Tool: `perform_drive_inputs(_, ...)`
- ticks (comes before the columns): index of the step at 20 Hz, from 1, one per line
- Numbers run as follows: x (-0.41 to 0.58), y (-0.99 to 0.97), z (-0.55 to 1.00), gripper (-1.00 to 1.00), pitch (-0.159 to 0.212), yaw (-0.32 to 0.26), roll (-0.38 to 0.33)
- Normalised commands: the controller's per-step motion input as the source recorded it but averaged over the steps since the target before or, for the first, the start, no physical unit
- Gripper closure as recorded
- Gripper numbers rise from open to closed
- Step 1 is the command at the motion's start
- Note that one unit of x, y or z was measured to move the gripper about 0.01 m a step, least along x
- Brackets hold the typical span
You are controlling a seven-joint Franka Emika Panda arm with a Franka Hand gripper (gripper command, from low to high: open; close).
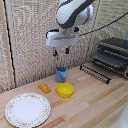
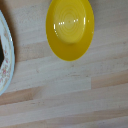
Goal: Notice the yellow vessel located before you. Bring your fastener close to the yellow vessel and smoothly hold it. Transfer the yellow vessel above the white plating and let go of your hold on it, then set the vessel on the plating.
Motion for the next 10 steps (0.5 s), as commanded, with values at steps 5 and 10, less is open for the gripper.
perform_drive_inputs(5,-0.506,-0.56,-0.32,-1.0,0.0,0.0,0.075)
perform_drive_inputs(10,-0.396,-0.61,-0.32,-1.0,0.009,0.003,0.067)
